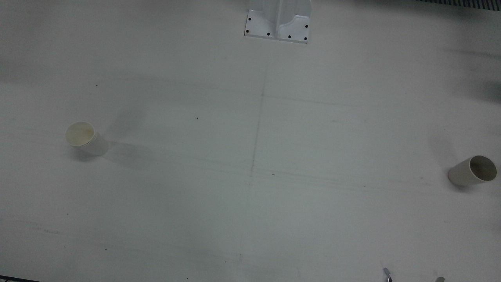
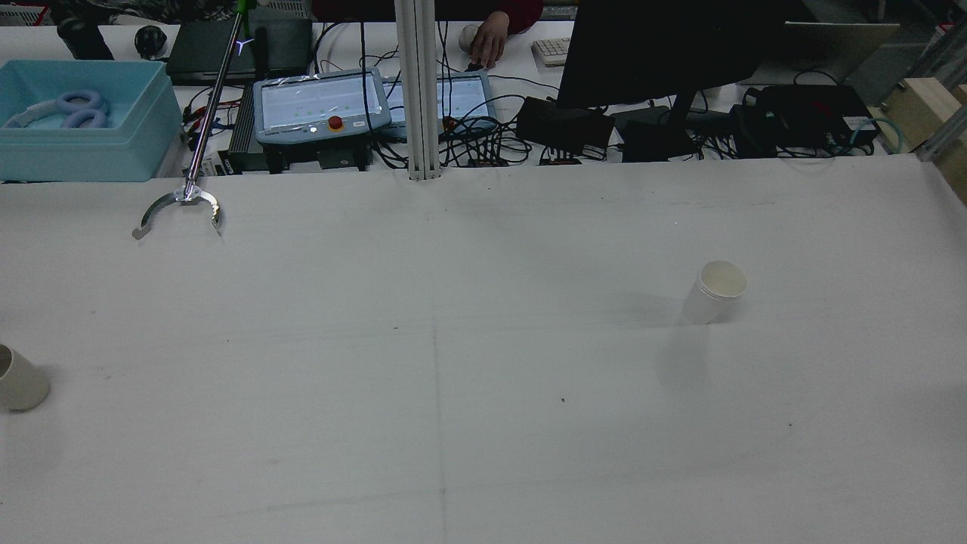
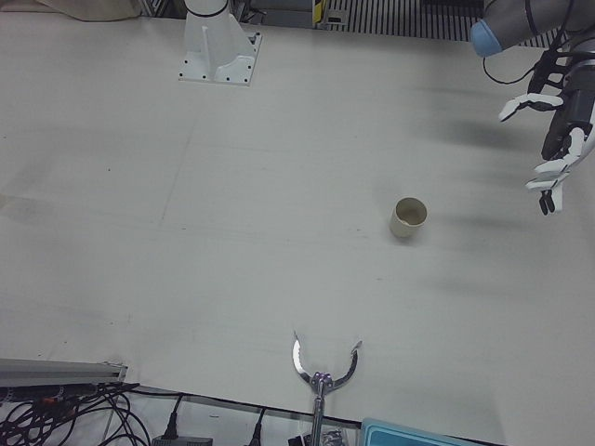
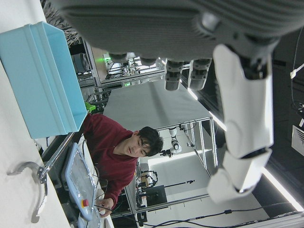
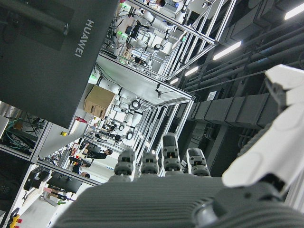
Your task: Pour water
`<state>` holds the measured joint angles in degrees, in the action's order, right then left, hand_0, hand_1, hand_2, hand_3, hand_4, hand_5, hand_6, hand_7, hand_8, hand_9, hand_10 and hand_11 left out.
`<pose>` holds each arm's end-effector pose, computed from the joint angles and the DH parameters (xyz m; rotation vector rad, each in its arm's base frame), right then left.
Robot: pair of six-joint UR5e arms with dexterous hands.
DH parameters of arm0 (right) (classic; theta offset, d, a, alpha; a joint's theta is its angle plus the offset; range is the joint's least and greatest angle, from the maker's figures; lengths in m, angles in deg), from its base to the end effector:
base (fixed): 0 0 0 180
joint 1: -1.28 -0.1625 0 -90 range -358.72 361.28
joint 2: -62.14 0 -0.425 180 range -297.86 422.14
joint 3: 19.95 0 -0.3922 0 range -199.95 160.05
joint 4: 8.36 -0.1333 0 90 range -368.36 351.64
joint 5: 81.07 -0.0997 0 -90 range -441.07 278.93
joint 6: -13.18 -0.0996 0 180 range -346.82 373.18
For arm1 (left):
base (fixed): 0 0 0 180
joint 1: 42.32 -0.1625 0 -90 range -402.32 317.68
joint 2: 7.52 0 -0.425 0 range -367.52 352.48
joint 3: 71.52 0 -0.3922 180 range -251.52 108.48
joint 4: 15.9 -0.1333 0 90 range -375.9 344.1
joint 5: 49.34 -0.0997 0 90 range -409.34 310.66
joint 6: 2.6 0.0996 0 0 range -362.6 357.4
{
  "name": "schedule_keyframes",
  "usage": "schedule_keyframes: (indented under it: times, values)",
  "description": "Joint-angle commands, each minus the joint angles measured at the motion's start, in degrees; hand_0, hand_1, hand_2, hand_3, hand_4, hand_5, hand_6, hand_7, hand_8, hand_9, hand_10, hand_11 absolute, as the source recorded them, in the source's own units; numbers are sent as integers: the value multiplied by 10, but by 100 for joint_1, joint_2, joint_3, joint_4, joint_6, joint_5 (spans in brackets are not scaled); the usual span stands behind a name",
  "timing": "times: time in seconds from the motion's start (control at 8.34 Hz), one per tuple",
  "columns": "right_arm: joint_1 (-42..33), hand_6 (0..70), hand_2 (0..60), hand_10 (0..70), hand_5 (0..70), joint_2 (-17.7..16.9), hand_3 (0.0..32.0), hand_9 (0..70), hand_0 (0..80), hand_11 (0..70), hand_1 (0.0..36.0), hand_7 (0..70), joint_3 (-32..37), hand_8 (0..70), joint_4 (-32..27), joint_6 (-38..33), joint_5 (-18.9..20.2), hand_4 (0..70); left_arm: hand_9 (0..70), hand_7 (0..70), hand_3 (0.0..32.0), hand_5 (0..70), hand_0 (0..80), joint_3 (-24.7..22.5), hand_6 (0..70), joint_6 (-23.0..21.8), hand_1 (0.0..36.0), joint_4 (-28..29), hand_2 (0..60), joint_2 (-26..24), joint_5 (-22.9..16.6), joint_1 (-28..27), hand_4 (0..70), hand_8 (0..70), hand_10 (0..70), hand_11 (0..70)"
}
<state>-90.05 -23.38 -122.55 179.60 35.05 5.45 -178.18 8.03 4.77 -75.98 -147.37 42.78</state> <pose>0.1514 -0.5187 0.5537 0.5113 -2.2003 1.9060 -0.0885 -0.3657 0.6603 -0.0070 2.3061 -1.7042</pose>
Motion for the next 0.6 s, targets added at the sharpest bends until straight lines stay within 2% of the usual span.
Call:
schedule_keyframes:
  times: [0.0, 0.12, 0.24, 0.36, 0.48]
  values:
    - [229, 0, 152, 0, 0, -69, 4, 0, 184, 0, 65, 0, 55, 0, -32, -16, -3, 0, 0, 0, 120, 0, 480, -39, 0, 794, 161, 24, 44, -1, -582, 6, 0, 0, 0, 0]
    - [230, 0, 161, 0, 0, -44, 0, 0, 209, 0, 72, 0, 134, 0, -49, -60, -4, 0, 0, 0, 104, 0, 472, -4, 0, 1175, 154, 68, 48, 17, -794, 6, 0, 0, 0, 0]
    - [125, 0, 163, 0, 0, 9, 0, 0, 201, 0, 70, 0, 126, 0, -49, -95, -12, 0, 0, 0, 94, 0, 472, 153, 0, 1283, 154, 251, 54, 60, -797, 15, 0, 0, 0, 0]
    - [116, 0, 168, 0, 0, 88, 0, 0, 245, 0, 78, 0, 117, 0, -49, -269, -143, 0, 0, 0, 90, 0, 471, 702, 0, 1249, 157, 819, 67, 139, -666, 15, 0, 0, 0, 0]
    - [98, 0, 170, 0, 0, 141, 0, 0, 289, 0, 86, 0, 82, 0, -49, -323, -379, 0, 0, 0, 88, 0, 472, 1091, 0, 1031, 161, 955, 74, 140, -169, 15, 0, 0, 0, 0]
